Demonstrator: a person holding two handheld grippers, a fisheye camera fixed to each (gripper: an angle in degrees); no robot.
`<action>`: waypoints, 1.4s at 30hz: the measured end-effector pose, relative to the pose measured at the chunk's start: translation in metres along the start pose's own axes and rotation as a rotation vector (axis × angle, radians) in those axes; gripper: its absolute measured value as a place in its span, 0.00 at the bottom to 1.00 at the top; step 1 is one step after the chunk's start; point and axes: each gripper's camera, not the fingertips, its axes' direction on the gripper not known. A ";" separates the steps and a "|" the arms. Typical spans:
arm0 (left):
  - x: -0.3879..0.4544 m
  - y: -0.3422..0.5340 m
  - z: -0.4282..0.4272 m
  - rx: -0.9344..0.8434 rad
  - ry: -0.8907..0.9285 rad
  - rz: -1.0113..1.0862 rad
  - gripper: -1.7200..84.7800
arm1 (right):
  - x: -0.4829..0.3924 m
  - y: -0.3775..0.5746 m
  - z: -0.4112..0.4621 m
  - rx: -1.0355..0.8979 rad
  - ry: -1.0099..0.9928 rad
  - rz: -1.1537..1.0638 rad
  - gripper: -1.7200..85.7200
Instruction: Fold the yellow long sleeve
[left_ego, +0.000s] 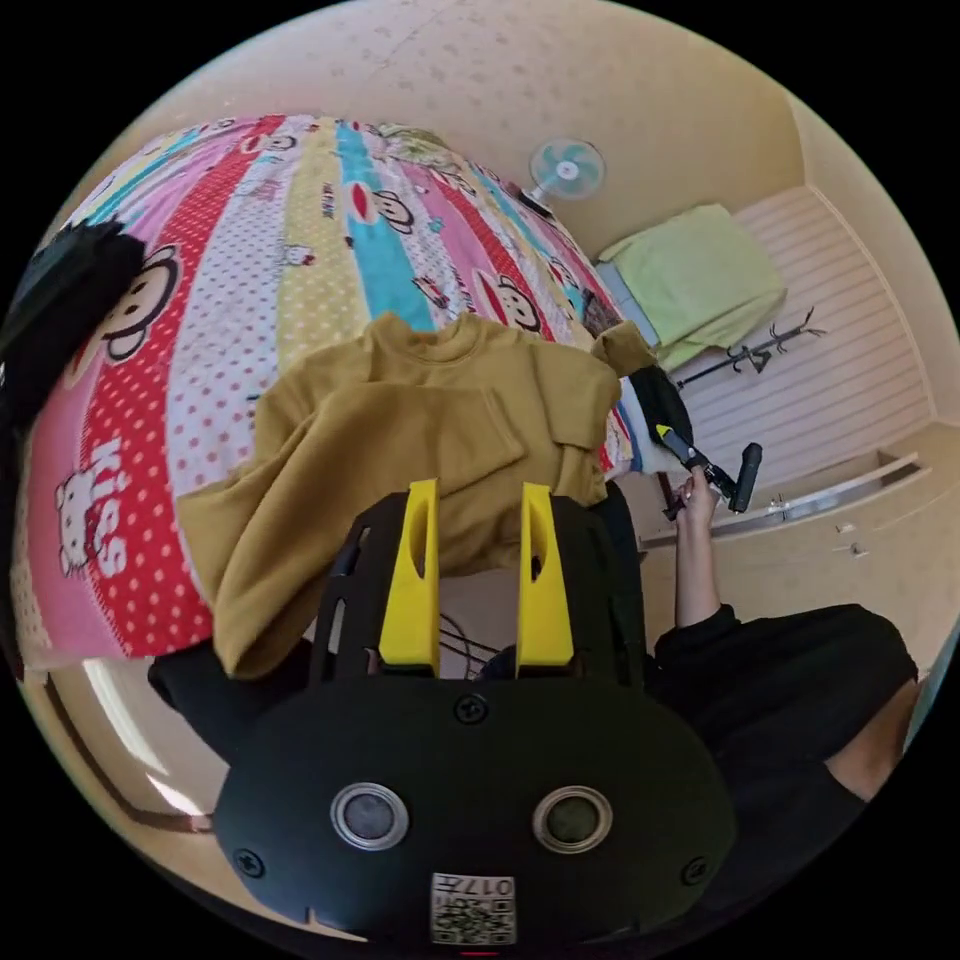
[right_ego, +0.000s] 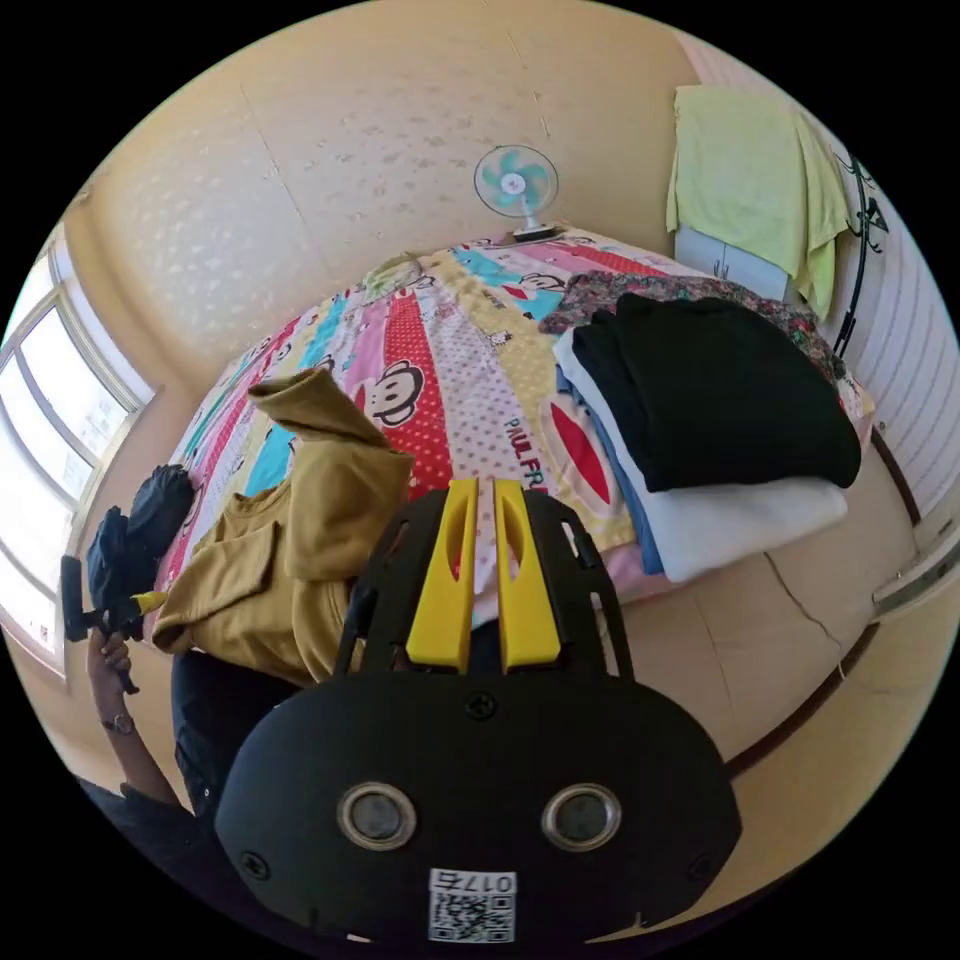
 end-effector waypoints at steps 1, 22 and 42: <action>0.014 -0.024 0.033 -0.068 0.013 0.054 0.15 | 0.016 0.007 -0.006 -0.053 -0.024 0.030 0.04; -0.017 0.098 -0.065 -0.267 -0.670 -0.489 0.12 | -0.212 -0.052 0.045 -0.136 -0.182 -0.518 0.09; 0.026 -0.014 0.058 -0.149 -0.432 -0.100 0.19 | -0.289 -0.106 0.187 -0.610 -0.030 -0.649 0.10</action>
